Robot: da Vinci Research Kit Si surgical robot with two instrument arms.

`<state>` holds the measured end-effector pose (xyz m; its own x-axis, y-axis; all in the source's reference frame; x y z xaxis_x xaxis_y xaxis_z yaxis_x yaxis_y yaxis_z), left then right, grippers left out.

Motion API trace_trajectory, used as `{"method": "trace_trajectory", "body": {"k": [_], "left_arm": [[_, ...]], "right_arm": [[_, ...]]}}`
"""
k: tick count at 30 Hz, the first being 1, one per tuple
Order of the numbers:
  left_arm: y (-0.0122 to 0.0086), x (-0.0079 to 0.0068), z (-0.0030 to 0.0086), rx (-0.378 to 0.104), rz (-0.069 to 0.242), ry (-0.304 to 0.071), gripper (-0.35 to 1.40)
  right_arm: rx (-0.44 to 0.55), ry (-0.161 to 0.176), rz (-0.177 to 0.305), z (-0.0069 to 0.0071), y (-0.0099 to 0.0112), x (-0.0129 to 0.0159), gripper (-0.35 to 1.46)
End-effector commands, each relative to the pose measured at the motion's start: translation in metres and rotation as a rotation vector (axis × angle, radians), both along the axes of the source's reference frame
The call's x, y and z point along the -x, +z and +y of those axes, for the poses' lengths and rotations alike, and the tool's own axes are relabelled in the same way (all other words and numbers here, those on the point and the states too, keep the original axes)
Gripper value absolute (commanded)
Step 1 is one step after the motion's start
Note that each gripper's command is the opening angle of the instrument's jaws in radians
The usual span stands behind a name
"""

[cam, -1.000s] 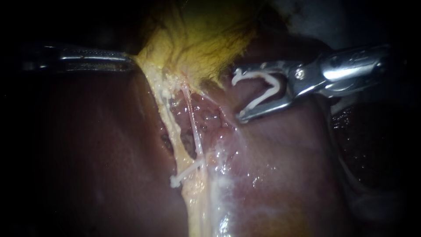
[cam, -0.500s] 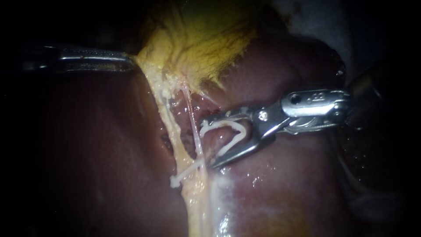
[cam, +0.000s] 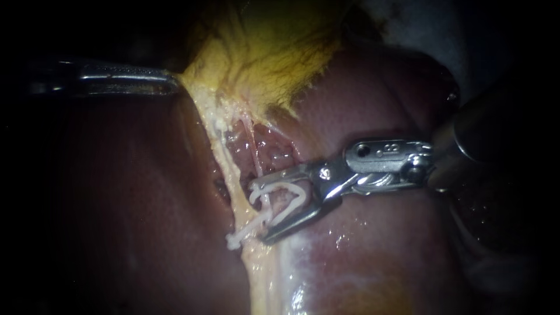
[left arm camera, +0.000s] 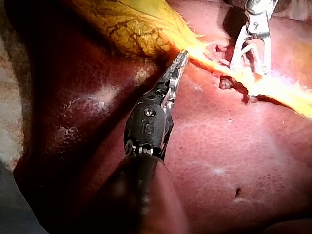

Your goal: Clipping second clip left tube

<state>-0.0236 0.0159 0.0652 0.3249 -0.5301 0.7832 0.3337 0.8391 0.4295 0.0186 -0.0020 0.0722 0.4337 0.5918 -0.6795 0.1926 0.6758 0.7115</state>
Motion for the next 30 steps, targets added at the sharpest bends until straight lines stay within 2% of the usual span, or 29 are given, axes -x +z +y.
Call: {"method": "trace_trajectory", "body": {"k": [1,9,14,17,21,30], "left_arm": [[0.0,0.0,0.0,0.0,0.0,0.0,-0.35],[0.0,0.0001,0.0,0.0,0.0,0.0,-0.35],[0.0,0.0001,-0.0001,0.001,0.001,-0.001,-0.35],[0.0,0.0002,-0.0001,0.001,0.001,-0.001,-0.35],[0.0,0.0002,-0.0001,0.001,0.001,-0.001,-0.35],[0.0,0.0003,-0.0001,0.001,0.001,-0.002,-0.35]], "right_arm": [[-0.002,0.001,-0.003,0.0,0.0003,0.0001,0.58],[-0.011,0.007,-0.012,0.0001,0.0021,-0.0005,0.58],[-0.026,0.02,0.003,-0.0001,0.0027,-0.0016,0.59],[-0.045,0.025,0.021,-0.0002,0.0027,-0.0023,0.59],[-0.065,0.012,0.035,-0.0003,0.0025,-0.003,0.59],[-0.113,0.037,0.077,-0.0013,0.0015,-0.0042,0.6]]}}
